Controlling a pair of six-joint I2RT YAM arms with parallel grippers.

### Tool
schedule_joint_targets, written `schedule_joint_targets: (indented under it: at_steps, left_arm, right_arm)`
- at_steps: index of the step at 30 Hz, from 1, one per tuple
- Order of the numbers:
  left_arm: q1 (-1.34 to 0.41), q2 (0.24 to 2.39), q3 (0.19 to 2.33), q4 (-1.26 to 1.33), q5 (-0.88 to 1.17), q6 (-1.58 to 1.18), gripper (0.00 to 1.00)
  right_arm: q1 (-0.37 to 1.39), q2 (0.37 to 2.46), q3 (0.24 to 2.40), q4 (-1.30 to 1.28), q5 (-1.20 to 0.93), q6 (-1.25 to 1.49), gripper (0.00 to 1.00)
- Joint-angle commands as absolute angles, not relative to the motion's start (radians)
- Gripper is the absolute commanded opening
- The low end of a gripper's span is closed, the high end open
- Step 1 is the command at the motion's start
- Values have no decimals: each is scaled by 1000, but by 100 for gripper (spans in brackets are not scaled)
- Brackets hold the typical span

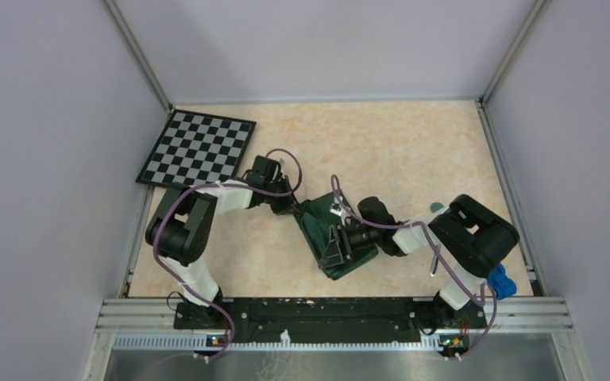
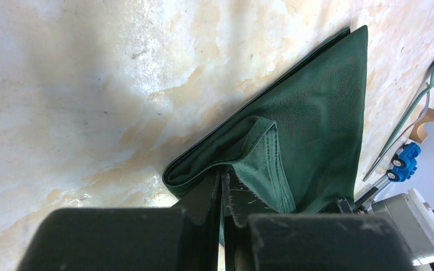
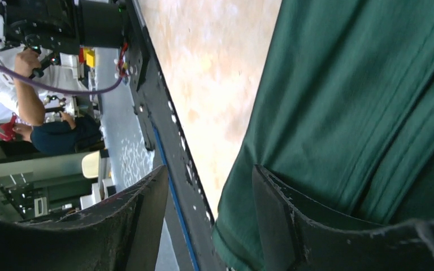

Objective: Fold the napkin into a case and place the utensils inside
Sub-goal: Smooth out the 2/3-rectangle-folded napkin at the center of the board.

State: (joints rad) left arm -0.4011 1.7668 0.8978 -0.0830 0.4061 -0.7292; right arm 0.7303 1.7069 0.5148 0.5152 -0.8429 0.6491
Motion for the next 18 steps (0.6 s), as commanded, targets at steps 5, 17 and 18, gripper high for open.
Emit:
schedule_joint_targets:
  at_steps: [5, 17, 18]
  left_arm:
    - [-395, 1774, 912, -132, 368, -628, 14]
    - [-393, 1681, 949, -94, 557, -647, 24]
    - [-393, 1692, 950, -80, 559, -654, 23]
  right_arm:
    - [735, 1549, 434, 443, -800, 635, 57]
    - [732, 1603, 497, 497, -813, 684, 51]
    - [735, 1605, 496, 495, -813, 684, 51]
